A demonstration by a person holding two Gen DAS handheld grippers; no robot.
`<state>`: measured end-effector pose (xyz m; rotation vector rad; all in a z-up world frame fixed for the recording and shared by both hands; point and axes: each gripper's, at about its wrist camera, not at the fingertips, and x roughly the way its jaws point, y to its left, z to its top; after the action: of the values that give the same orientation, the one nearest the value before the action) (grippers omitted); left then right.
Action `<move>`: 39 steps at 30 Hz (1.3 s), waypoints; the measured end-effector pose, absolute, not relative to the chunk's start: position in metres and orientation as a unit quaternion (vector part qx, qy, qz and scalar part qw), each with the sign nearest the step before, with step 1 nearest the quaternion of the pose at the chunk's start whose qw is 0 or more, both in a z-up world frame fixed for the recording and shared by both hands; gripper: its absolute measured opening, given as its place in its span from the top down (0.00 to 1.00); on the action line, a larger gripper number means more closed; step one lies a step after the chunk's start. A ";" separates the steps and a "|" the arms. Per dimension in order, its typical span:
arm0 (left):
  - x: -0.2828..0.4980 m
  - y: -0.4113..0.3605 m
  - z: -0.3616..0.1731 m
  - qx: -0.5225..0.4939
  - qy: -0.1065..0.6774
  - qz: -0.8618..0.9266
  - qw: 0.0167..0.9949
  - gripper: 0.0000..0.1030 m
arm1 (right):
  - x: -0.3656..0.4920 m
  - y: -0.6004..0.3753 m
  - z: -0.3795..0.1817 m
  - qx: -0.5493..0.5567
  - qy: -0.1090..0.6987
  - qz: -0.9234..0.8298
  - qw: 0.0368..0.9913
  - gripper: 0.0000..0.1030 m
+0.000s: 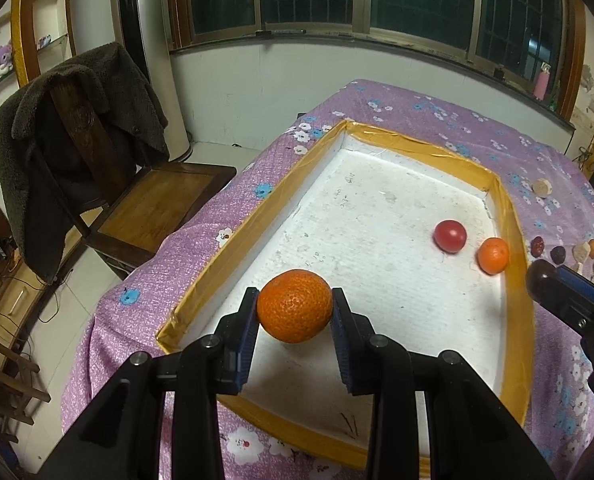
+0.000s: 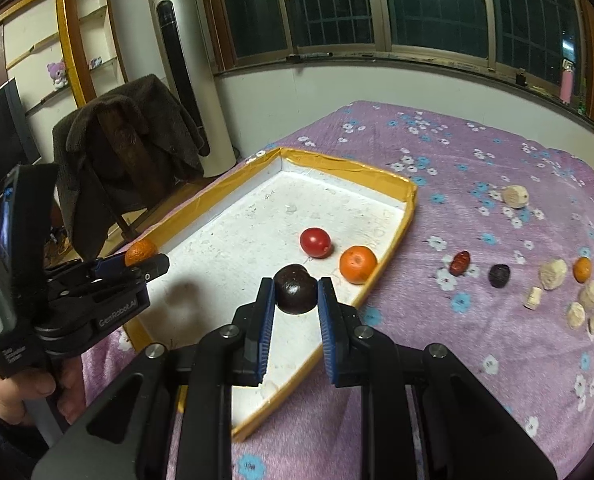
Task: Organize fruits
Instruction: 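Carry the orange over the tray and lower it beside the red fruit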
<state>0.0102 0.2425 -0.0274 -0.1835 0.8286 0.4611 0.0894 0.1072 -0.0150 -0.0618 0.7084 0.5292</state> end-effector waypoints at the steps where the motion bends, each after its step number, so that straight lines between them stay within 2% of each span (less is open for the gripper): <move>1: 0.011 0.244 -0.028 -0.089 0.401 0.222 0.884 0.67 | 0.093 0.110 -0.017 -0.031 0.346 0.256 0.902 0.77; 39: 0.018 0.264 -0.036 -0.104 0.409 0.230 0.877 0.67 | 0.127 0.146 -0.043 -0.067 0.377 0.253 0.888 0.77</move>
<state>0.0184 0.2640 -0.0362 -0.2161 0.8538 0.4789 0.1269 0.1456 -0.0427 -0.1400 0.7840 0.5255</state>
